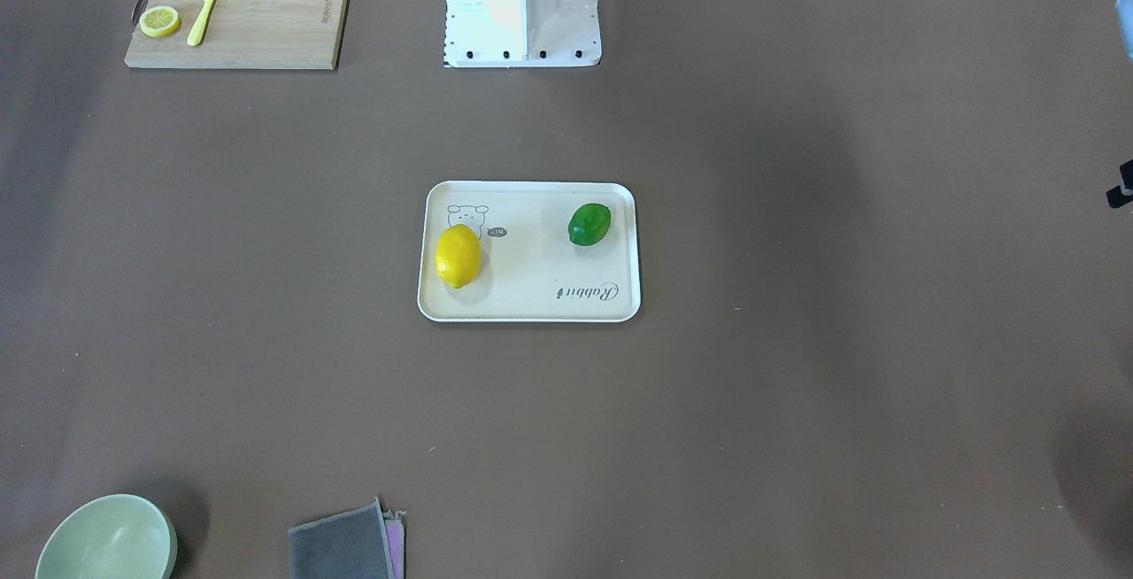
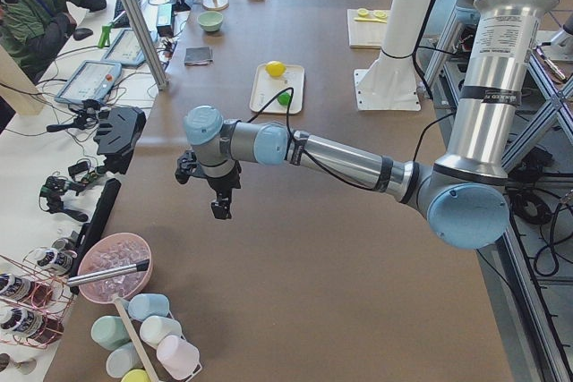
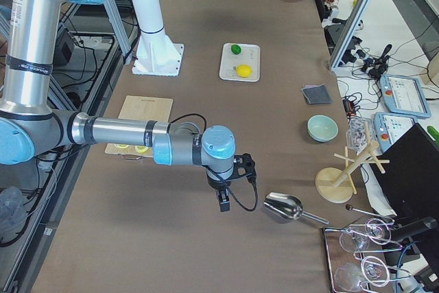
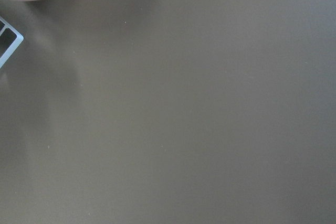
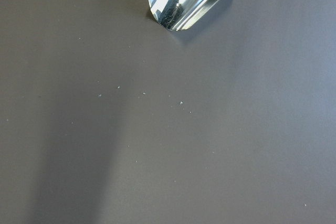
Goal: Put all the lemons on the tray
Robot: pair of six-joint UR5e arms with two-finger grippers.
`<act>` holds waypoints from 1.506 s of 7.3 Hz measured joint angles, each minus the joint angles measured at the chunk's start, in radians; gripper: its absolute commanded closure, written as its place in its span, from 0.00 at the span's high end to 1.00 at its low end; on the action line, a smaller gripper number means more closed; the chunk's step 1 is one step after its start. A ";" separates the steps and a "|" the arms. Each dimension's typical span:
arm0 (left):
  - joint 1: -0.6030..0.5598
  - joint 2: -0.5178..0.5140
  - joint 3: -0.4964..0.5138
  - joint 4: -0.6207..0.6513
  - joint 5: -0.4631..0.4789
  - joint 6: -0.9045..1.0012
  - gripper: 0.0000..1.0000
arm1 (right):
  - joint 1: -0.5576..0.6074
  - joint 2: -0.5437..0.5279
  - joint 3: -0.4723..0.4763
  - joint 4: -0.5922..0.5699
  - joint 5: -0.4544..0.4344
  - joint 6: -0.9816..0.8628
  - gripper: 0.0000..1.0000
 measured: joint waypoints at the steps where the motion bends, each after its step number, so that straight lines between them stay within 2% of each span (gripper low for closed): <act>1: -0.019 0.034 0.013 0.003 -0.017 0.045 0.98 | 0.000 -0.003 0.000 0.000 0.013 -0.001 1.00; 4: -0.092 0.094 0.011 0.005 -0.022 0.070 0.98 | 0.001 -0.003 0.002 0.002 0.054 -0.001 1.00; 7: -0.142 0.212 -0.113 -0.004 -0.022 0.076 0.98 | 0.001 -0.003 0.002 0.002 0.058 -0.001 1.00; 11: -0.141 0.235 -0.138 -0.006 -0.022 0.079 0.98 | 0.001 -0.003 -0.004 0.002 0.057 -0.001 1.00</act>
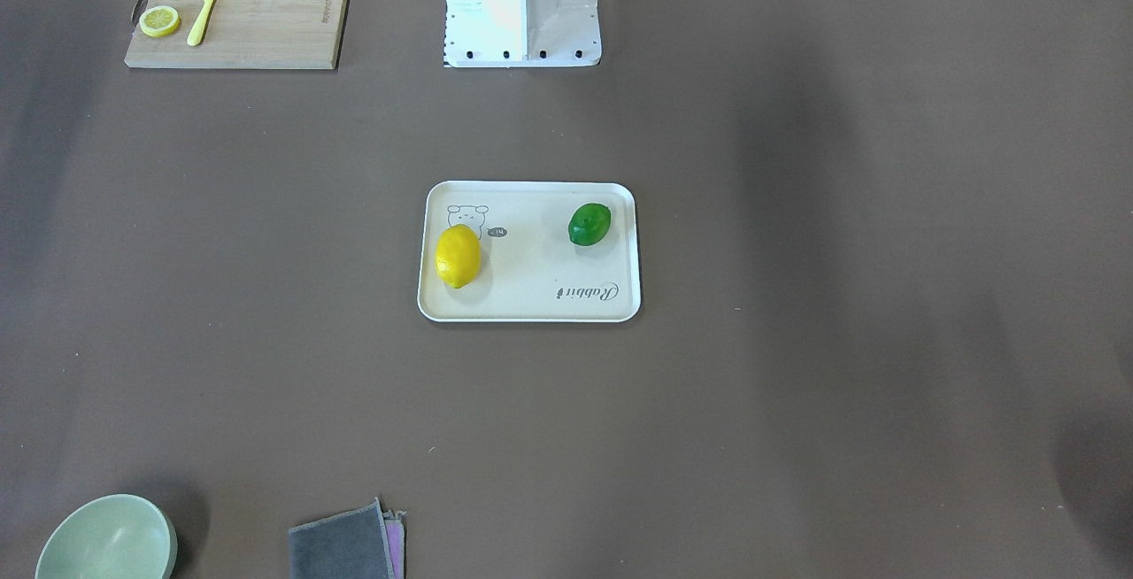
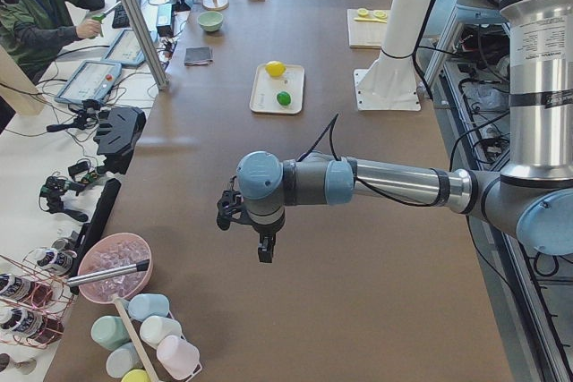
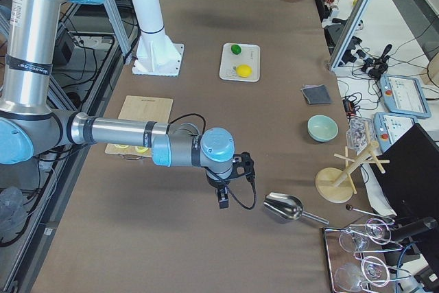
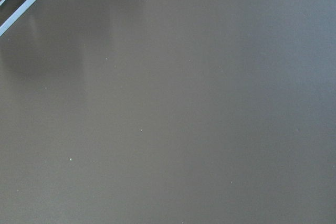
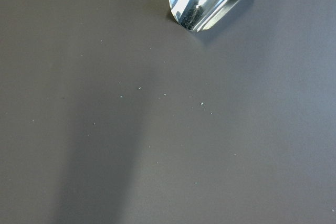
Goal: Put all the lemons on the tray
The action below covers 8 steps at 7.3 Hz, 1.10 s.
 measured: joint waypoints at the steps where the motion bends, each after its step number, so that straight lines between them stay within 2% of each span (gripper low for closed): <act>1: 0.000 0.000 -0.002 0.000 0.000 0.000 0.98 | 0.000 0.001 -0.001 0.000 0.000 0.000 1.00; 8: 0.002 0.001 0.012 -0.055 0.000 -0.001 0.98 | 0.000 0.001 -0.001 0.000 0.026 -0.004 1.00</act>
